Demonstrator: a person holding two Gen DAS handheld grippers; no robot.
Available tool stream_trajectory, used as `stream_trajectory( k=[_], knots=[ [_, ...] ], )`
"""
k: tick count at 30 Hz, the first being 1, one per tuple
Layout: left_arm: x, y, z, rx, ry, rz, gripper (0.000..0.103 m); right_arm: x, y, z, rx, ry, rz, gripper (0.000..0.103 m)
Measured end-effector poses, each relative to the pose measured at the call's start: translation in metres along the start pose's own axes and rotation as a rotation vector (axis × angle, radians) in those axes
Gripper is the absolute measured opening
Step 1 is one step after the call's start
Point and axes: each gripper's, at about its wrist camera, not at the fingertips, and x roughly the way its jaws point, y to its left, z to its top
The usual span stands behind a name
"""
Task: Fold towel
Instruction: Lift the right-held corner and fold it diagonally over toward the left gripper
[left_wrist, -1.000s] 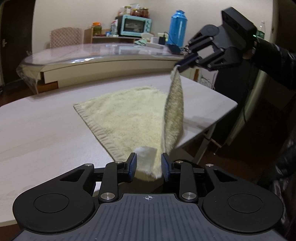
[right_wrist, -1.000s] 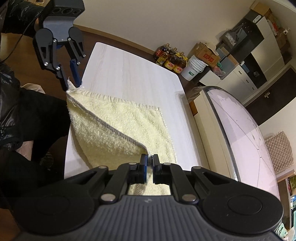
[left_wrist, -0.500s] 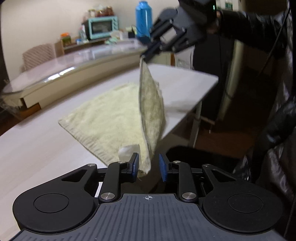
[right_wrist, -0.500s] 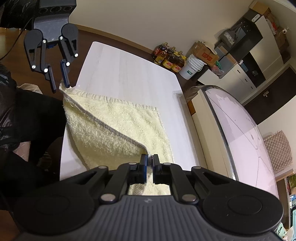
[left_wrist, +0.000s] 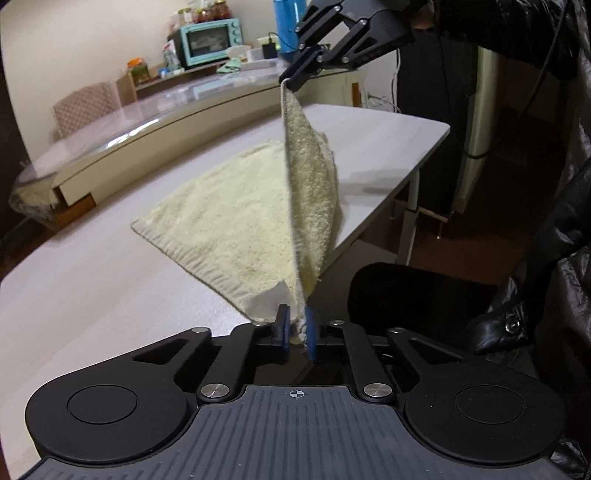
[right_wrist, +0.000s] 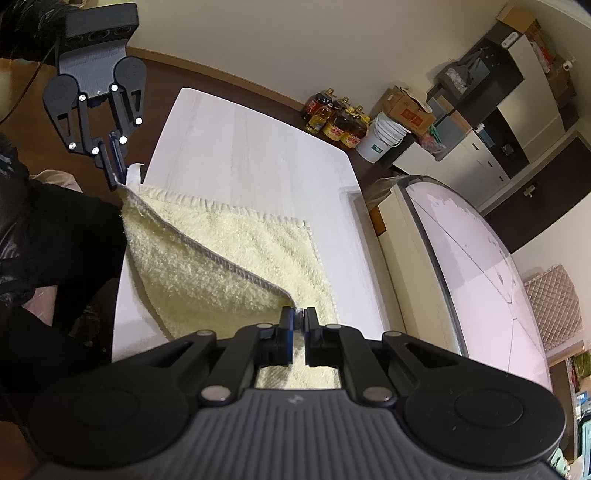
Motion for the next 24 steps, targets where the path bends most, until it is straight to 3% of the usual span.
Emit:
stream_trajectory(
  k=[14, 24],
  knots=[
    [-0.008, 0.018, -0.016, -0.214, -0.085, -0.013, 0.007, 0.064, -0.045, 0.055, -0.21, 0.019, 0.108, 0.006],
    [-0.006, 0.033, -0.034, -0.4, -0.126, -0.034, 0.007, 0.146, -0.059, 0.088, -0.319, 0.074, 0.239, 0.006]
  ],
)
